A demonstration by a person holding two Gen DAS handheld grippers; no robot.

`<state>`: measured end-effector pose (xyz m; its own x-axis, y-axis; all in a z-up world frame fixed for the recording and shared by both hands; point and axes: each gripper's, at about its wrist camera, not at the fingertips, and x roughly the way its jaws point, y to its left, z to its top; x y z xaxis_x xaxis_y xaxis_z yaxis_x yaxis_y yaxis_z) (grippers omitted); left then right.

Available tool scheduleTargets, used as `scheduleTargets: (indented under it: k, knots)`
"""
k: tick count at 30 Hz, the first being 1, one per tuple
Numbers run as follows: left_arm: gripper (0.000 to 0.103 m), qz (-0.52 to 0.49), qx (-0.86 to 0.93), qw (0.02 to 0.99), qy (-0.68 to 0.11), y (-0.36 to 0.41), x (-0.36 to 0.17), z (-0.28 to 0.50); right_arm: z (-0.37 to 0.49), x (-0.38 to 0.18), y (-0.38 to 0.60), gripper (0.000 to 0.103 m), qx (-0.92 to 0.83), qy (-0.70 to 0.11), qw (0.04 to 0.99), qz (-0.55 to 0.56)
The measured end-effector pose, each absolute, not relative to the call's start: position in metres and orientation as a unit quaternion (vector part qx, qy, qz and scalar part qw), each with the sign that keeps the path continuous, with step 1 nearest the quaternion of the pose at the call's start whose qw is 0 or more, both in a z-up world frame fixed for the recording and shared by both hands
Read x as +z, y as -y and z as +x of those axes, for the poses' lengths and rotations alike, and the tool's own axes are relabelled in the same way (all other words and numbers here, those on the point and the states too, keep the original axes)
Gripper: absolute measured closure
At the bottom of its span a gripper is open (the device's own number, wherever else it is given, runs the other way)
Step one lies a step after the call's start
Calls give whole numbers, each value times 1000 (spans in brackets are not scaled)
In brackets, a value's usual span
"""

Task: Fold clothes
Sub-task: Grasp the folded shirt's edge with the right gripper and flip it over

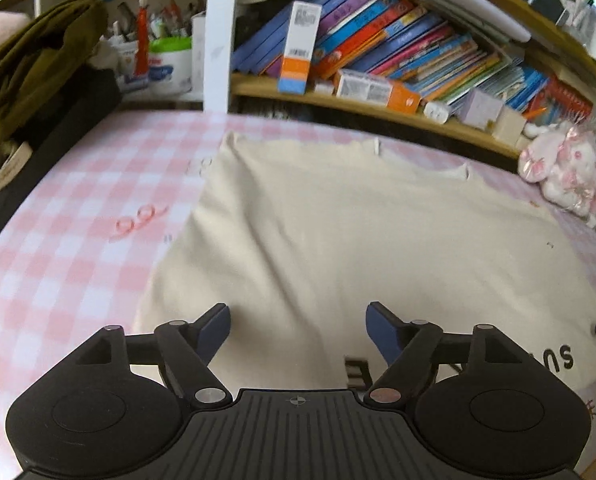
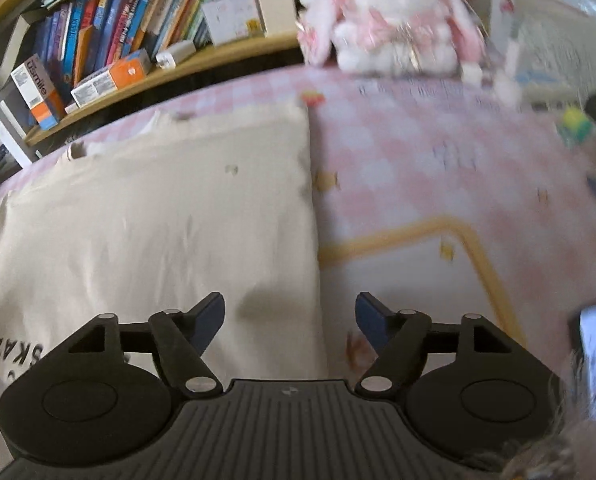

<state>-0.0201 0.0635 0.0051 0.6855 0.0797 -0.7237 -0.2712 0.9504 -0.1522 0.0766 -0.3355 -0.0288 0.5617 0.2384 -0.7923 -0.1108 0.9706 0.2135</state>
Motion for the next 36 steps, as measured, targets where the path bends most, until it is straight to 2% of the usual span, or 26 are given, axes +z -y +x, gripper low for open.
scheduleTargets:
  k: [8, 11, 14, 15, 17, 18, 19, 26, 32, 35, 36]
  knots:
    - [24, -121, 114, 902, -399, -30, -1, -24, 64, -36, 332, 27, 138, -475, 865, 79]
    - [24, -125, 121, 900, -400, -26, -4, -26, 63, -36, 338, 34, 142, -478, 863, 86]
    - [24, -130, 134, 895, -404, -26, -8, -26, 63, -35, 340, 52, 148, -480, 861, 76]
    - [24, -131, 139, 893, -407, -26, -10, -26, 64, -35, 340, 62, 150, -481, 861, 70]
    - [24, -141, 145, 888, -414, -29, -15, -26, 63, -35, 339, 73, 162, -483, 859, 58]
    - [24, -144, 148, 886, -416, -29, -17, -26, 63, -35, 337, 86, 173, -484, 856, 50]
    - [23, -142, 149, 885, -417, -29, -18, -27, 63, -36, 336, 91, 184, -485, 854, 43]
    - [20, -133, 149, 883, -425, -27, -18, -26, 42, 5, 346, 94, 204, -394, 895, 43]
    - [19, -132, 149, 880, -431, -33, -17, -25, 53, -38, 344, 93, 179, -467, 866, 21]
    - [19, -140, 162, 878, -428, -39, -12, -29, 59, -33, 344, 84, 172, -470, 865, 8]
    - [19, -141, 165, 879, -424, -40, -9, -31, 61, -30, 346, 75, 164, -466, 869, 4]
